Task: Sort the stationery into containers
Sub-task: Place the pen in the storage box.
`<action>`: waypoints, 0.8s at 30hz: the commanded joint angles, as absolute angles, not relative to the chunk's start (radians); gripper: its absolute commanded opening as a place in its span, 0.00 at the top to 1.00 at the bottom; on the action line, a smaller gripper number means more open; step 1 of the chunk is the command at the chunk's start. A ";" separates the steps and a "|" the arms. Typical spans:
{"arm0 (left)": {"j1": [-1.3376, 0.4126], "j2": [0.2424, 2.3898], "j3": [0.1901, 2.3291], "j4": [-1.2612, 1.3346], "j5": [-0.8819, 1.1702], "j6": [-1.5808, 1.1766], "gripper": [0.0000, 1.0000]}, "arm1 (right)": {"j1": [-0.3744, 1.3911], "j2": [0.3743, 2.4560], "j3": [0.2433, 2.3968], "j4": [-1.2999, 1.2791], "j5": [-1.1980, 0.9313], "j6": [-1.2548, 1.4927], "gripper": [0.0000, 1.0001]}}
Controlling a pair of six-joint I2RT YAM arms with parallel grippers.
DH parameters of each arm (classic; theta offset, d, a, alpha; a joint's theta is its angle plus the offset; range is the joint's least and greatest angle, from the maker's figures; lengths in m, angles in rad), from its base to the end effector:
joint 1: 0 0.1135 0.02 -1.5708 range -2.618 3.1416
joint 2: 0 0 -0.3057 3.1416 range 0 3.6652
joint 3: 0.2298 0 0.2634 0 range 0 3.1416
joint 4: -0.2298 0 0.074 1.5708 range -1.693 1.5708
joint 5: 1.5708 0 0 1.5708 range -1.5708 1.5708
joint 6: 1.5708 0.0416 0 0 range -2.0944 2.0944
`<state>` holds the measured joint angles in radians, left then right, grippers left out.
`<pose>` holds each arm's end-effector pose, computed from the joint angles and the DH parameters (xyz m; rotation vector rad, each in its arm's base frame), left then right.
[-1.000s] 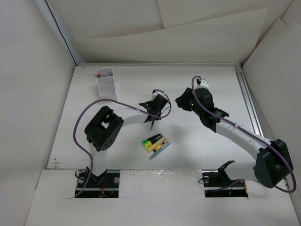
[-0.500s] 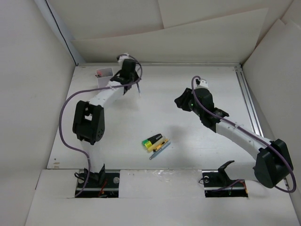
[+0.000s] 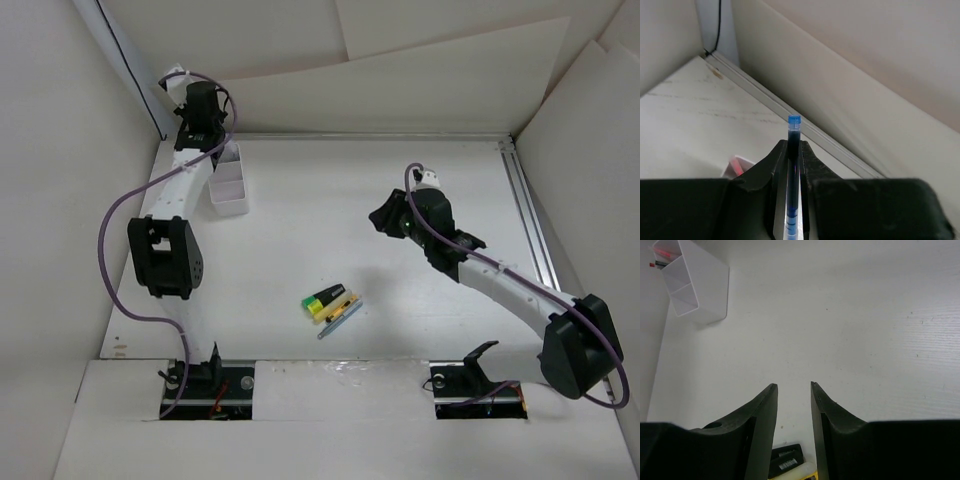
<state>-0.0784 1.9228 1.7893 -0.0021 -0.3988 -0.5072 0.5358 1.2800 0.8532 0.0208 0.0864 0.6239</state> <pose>0.4986 -0.0230 0.4106 -0.6434 1.5699 -0.0977 0.2570 0.1484 0.3092 0.1476 2.0316 0.6611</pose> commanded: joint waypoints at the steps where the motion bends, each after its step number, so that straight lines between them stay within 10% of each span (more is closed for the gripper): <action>1: -0.094 1.942 1.796 0.124 -0.526 -0.417 1.00 | 0.528 1.281 0.853 0.092 0.067 0.604 0.62; 24: -0.112 2.097 1.732 0.511 -0.686 -0.123 1.00 | 0.528 1.321 0.844 0.178 -0.023 0.555 0.62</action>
<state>-0.0986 2.1109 1.7538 0.3866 -0.6361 -0.1875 0.5358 1.3209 0.8490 0.0994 0.0025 0.5716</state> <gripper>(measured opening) 0.076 0.385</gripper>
